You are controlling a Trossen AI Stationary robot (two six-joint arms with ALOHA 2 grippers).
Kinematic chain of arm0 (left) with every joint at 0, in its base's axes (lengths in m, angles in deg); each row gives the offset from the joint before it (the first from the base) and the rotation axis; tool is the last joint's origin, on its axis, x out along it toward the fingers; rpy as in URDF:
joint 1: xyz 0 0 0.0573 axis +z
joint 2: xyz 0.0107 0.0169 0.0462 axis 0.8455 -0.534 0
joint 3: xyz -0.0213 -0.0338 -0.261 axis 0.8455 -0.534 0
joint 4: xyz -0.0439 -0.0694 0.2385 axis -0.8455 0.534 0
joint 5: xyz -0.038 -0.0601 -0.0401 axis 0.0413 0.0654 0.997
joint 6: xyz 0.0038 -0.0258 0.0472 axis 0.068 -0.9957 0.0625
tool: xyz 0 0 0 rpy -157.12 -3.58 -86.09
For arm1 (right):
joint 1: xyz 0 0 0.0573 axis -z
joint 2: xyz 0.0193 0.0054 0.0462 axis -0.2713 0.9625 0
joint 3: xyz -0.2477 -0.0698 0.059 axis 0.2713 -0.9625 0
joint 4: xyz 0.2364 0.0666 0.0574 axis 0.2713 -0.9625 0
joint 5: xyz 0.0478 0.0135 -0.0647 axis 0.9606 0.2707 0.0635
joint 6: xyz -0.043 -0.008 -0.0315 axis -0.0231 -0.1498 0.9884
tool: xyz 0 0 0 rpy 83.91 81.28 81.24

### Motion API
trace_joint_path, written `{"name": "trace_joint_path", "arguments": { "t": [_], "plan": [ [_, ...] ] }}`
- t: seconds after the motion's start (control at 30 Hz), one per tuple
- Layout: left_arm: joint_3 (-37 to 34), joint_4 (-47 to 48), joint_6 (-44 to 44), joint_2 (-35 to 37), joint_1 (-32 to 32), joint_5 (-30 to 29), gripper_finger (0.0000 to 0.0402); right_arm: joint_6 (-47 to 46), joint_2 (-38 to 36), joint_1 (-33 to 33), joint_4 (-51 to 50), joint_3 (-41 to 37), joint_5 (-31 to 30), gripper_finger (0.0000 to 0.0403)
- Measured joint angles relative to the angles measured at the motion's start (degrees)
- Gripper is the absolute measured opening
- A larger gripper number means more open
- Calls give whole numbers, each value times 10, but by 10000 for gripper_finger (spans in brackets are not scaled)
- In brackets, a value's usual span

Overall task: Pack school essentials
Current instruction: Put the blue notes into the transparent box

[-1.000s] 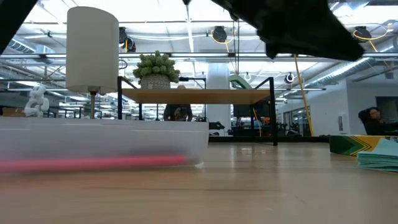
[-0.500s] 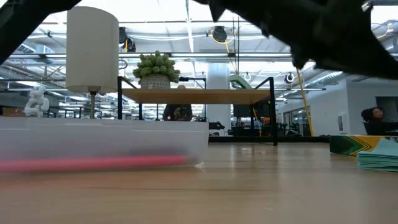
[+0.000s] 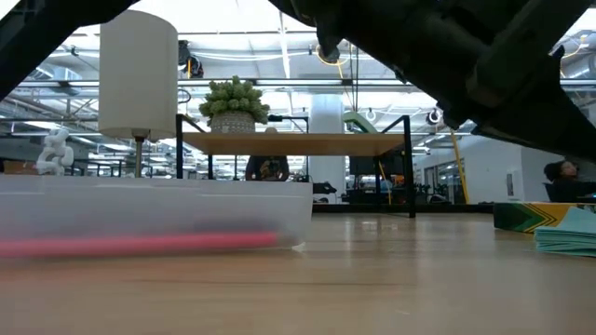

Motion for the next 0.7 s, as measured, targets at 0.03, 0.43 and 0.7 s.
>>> {"name": "trace_joint_path", "arguments": {
  "t": [0.03, 0.43, 0.7],
  "plan": [
    [1, -7, 2, -5, 2, 5, 10, 2, 0, 0, 1, 0, -18, 84],
    [0, -18, -8, -38, 14, 33, 10, 63, 0, 32, 138, -76, -62, 39],
    [0, 39, -39, -38, 21, 23, 10, 90, -2, 71, 145, -104, -45, 8]
  ]
}}
